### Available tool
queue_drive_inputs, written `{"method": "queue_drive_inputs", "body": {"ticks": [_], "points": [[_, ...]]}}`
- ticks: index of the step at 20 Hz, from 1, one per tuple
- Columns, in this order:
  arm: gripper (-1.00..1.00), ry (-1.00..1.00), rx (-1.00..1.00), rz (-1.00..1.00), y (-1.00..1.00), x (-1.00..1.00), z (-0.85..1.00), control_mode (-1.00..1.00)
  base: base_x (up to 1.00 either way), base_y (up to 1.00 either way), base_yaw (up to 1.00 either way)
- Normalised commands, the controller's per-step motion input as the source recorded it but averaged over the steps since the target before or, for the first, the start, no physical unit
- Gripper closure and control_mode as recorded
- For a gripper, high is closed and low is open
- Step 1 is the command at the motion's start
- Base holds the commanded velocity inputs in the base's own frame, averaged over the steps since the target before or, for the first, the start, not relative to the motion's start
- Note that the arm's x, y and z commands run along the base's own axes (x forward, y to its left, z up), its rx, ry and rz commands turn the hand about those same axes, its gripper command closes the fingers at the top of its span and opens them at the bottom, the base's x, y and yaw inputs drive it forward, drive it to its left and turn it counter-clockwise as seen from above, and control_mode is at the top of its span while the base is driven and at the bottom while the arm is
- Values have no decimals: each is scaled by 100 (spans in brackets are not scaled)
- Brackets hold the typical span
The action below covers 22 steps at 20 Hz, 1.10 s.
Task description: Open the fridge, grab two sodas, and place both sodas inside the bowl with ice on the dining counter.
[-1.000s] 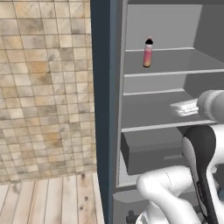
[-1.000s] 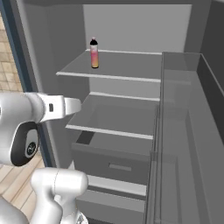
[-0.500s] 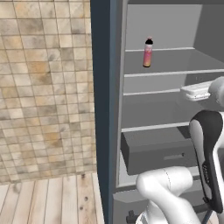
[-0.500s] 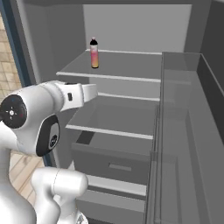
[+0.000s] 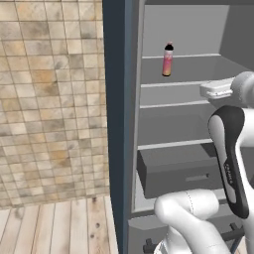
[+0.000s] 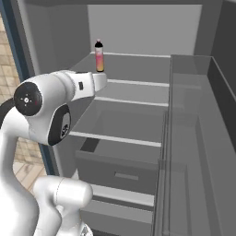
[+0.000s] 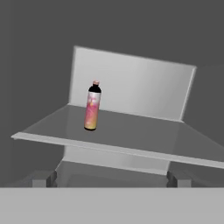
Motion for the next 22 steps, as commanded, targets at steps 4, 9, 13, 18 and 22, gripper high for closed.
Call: {"method": "queue_drive_inputs", "body": {"ticks": [4,9,13,18,22], "points": [[-100,0,0,0,0,0,0,-100,0,0,0],[-100,0,3,0,4,0,18,-100,0,0,0],[-100,-1,5,0,7,3,18,-100,0,0,0],[-100,-4,3,0,12,7,12,-100,0,0,0],[-100,-4,1,0,26,32,4,-100,0,0,0]]}}
